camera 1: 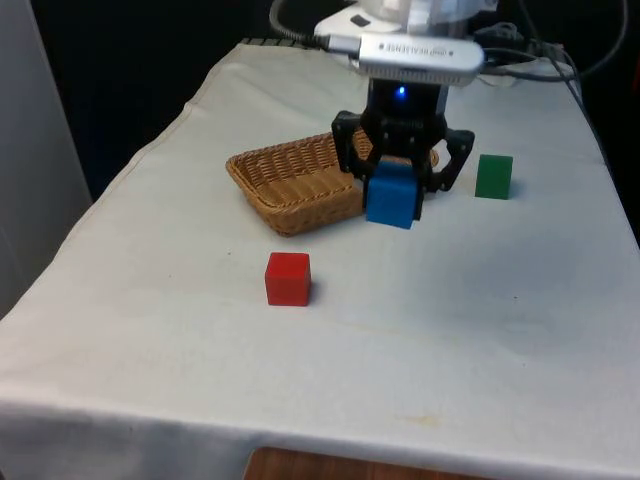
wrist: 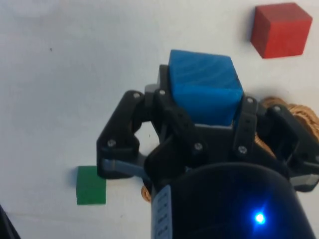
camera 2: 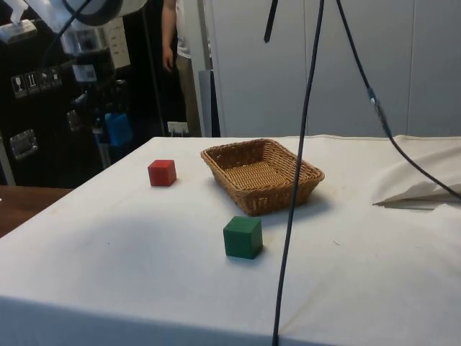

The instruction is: Pick up the blue cube and place it into the basket.

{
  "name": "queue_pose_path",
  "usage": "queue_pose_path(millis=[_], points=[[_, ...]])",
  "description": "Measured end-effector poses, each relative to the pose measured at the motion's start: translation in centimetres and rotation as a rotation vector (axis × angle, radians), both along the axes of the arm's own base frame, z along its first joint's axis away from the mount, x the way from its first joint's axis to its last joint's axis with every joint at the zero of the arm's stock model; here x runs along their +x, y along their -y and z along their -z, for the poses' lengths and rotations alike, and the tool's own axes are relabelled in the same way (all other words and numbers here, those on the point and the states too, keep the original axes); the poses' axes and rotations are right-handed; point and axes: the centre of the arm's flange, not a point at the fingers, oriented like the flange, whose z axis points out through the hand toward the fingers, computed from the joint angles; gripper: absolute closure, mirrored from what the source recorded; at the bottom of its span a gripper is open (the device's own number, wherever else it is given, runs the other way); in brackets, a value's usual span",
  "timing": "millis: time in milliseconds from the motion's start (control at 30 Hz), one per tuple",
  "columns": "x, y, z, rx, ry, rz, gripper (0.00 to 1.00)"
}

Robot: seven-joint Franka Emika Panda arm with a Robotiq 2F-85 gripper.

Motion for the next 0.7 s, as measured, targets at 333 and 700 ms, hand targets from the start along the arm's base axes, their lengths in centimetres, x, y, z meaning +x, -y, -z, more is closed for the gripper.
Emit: queue_pose_path(millis=[333,700], points=[[-0.9,0.0,-1.8,-0.001,0.002,-0.036,1.00],[-2.0,0.2,-2.2,0.002,0.003,-0.057,1.00]])
